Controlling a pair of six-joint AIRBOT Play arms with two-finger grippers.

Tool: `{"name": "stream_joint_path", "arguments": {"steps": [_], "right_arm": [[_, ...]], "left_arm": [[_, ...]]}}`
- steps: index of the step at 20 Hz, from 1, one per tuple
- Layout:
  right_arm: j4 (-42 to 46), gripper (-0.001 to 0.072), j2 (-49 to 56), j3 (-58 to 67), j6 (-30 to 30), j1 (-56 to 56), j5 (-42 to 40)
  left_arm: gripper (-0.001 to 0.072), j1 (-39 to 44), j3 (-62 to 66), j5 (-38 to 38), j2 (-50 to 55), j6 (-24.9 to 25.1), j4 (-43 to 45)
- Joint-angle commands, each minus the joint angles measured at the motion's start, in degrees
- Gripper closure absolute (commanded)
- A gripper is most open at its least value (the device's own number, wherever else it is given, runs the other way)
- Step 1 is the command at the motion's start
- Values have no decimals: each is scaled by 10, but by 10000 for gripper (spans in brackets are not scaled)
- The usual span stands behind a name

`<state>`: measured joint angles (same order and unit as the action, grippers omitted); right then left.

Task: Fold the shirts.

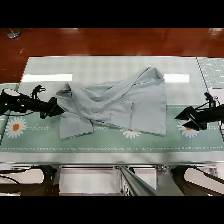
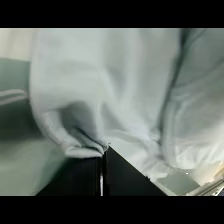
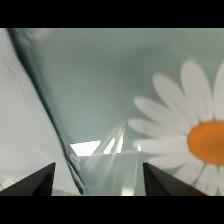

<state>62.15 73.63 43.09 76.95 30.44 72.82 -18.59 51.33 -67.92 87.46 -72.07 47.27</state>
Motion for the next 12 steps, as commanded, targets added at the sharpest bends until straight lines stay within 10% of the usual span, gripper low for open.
{"name": "stream_joint_path", "arguments": {"steps": [1,10,11,12], "right_arm": [[27,95,-1,-34,23,-40,16],[-76,107,30,-33,38,-238,-59],[-85,229,33,-27,38,-254,-76],[-91,546,34,-15,33,-266,-85]], "left_arm": [[688,5,24,-25,1,9,-8],[688,12,24,-29,1,10,-8],[688,17,25,-30,1,10,-8],[688,23,25,-31,0,9,-9]]}}
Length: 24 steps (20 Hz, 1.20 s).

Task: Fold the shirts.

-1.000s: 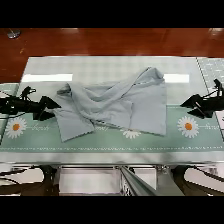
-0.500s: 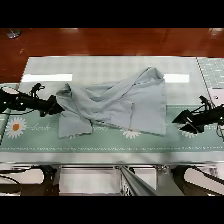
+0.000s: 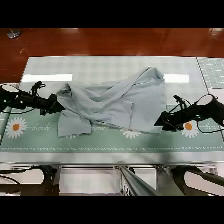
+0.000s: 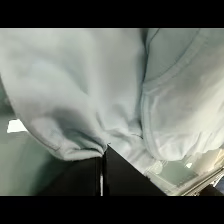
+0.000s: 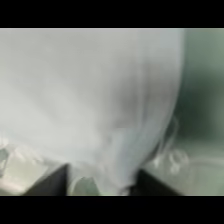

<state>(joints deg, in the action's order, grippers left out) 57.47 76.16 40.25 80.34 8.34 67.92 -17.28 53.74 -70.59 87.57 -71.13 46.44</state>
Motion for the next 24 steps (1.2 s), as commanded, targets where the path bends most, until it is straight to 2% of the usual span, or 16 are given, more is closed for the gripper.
{"name": "stream_joint_path", "arguments": {"steps": [1,4,8,11,13,16,20,22,24], "right_arm": [[-57,698,8,34,-21,-54,-36],[-58,698,3,173,-28,-44,10],[-59,698,-17,461,4,12,53],[-60,698,-45,656,18,47,77],[-60,698,-91,729,27,68,82],[-29,698,-194,761,25,91,83],[51,698,-323,761,27,95,89],[93,698,-370,761,40,94,104],[123,698,-400,761,52,77,128]], "left_arm": [[688,15,5,-8,-4,0,0],[688,12,59,-41,-42,17,-61],[689,-19,223,-34,-141,17,-199],[689,-24,376,-24,-217,10,-219],[689,-30,454,-3,-269,5,-171],[689,-58,539,0,-354,-55,-32],[689,-91,584,1,-484,-57,101],[690,-84,587,0,-542,-57,179],[690,-39,586,-8,-582,-72,234]]}}
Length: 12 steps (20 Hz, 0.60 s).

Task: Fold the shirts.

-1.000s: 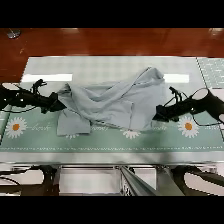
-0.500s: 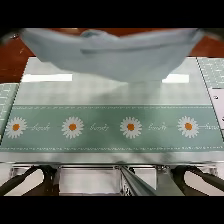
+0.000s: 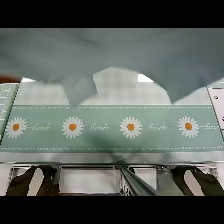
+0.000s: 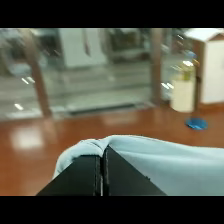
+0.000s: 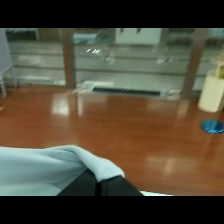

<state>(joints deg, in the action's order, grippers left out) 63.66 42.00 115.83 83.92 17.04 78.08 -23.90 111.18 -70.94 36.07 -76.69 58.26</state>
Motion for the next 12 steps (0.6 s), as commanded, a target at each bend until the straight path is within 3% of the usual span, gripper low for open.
{"name": "stream_joint_path", "arguments": {"steps": [1,4,7,12], "right_arm": [[73,698,-68,3,23,-23,43],[99,698,-70,-9,38,-63,97],[97,698,-70,-88,40,-73,122],[66,698,-47,-308,24,-73,52]], "left_arm": [[690,63,12,-13,-79,-26,142],[690,143,3,-52,-78,-58,213],[690,157,-66,-65,-48,-62,223],[690,158,-237,-55,51,-61,177]]}}
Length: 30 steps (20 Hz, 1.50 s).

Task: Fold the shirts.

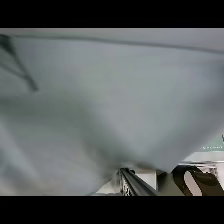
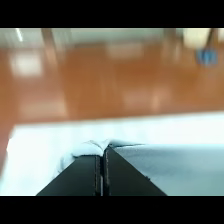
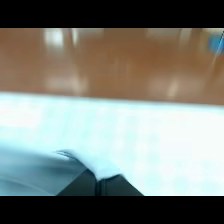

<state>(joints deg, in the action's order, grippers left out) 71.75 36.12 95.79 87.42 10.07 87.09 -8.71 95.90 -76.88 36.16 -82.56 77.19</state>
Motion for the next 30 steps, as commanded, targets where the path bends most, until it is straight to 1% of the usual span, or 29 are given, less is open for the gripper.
{"name": "stream_joint_path", "arguments": {"steps": [1,4,6,7,9,11,13,16,18,19,20,22,23,25,28,29,30], "right_arm": [[-22,698,28,-146,-17,-3,-65],[-32,698,121,-227,-37,-3,-151],[-56,698,219,-235,-63,-3,-213],[-75,698,269,-233,-77,-3,-254],[-90,698,386,-195,-79,-3,-311],[-118,698,499,-118,-78,-3,-317],[-152,698,607,-20,-68,-3,-306],[-176,698,714,86,-42,-3,-276],[-189,698,739,112,-36,3,-246],[-190,698,737,112,-40,10,-225],[-189,698,733,112,-54,19,-184],[-174,698,730,110,-87,35,-78],[-148,697,730,97,-95,35,-45],[-110,698,730,53,-96,29,-40],[-117,697,731,-14,-91,29,-80],[-128,584,731,-23,-88,29,-84],[-129,207,730,-20,-80,29,-80]], "left_arm": [[689,6,-113,17,78,-3,-18],[689,16,-181,71,177,-2,-32],[689,34,-190,117,264,-3,-33],[689,41,-189,152,304,-3,-33],[689,48,-174,225,386,-32,-37],[689,51,-146,270,459,-69,-48],[689,56,-119,289,521,-88,-74],[689,63,-101,288,578,-89,-115],[689,62,-101,259,583,-81,-125],[688,60,-101,224,578,-69,-125],[688,56,-102,170,570,-49,-125],[689,56,-108,67,564,1,-109],[688,57,-122,47,565,1,-94],[688,59,-172,55,566,-1,-78],[684,58,-219,55,576,-2,-77],[572,56,-216,41,581,-6,-78],[102,54,-205,11,582,-6,-75]]}}
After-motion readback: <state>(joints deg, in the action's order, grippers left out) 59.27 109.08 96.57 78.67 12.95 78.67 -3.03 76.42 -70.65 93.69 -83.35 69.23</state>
